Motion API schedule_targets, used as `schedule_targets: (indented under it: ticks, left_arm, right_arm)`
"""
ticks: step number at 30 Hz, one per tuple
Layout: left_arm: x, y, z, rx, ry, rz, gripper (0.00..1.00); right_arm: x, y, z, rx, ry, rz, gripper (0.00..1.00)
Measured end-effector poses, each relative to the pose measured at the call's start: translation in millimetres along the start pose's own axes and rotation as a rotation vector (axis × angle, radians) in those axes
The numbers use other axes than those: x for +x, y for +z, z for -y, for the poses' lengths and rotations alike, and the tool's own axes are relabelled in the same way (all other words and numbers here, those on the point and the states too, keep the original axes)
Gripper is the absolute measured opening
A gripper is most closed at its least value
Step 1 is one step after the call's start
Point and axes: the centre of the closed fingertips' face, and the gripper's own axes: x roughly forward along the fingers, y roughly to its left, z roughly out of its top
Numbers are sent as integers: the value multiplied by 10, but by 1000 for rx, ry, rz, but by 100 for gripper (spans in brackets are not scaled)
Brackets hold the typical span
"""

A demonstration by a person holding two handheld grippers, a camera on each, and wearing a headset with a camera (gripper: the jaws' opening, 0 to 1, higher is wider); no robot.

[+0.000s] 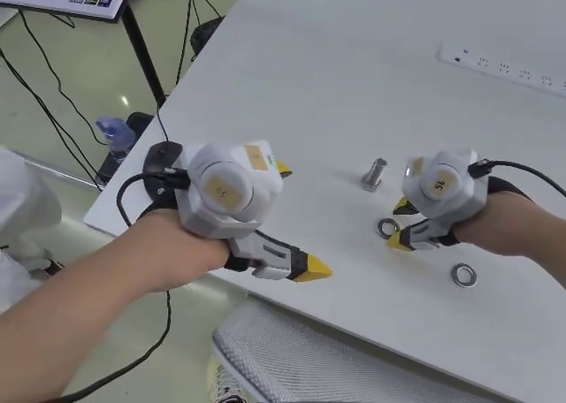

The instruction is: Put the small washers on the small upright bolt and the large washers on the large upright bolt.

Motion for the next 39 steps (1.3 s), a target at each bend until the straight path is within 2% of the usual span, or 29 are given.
schedule_targets:
  ticks: [8, 17, 25, 35, 39]
  left_arm:
    - [-39, -44, -22, -1, -3, -4, 83]
    - [-49, -73, -32, -5, -3, -1, 82]
    - [-66, -82, -37, -9, 0, 5, 82]
    - [-88, -85, -29, -11, 5, 9, 80]
    - [-101, -70, -20, -12, 7, 14, 80]
  right_arm:
    - [60, -8, -18, -6, 4, -16, 34]
    - [55, 33, -36, -27, 9, -38, 31]
    - [77, 10, -11, -34, 10, -63, 27]
    - [112, -26, 33, -79, 8, -99, 24]
    - [106, -35, 68, -46, 12, -82, 22]
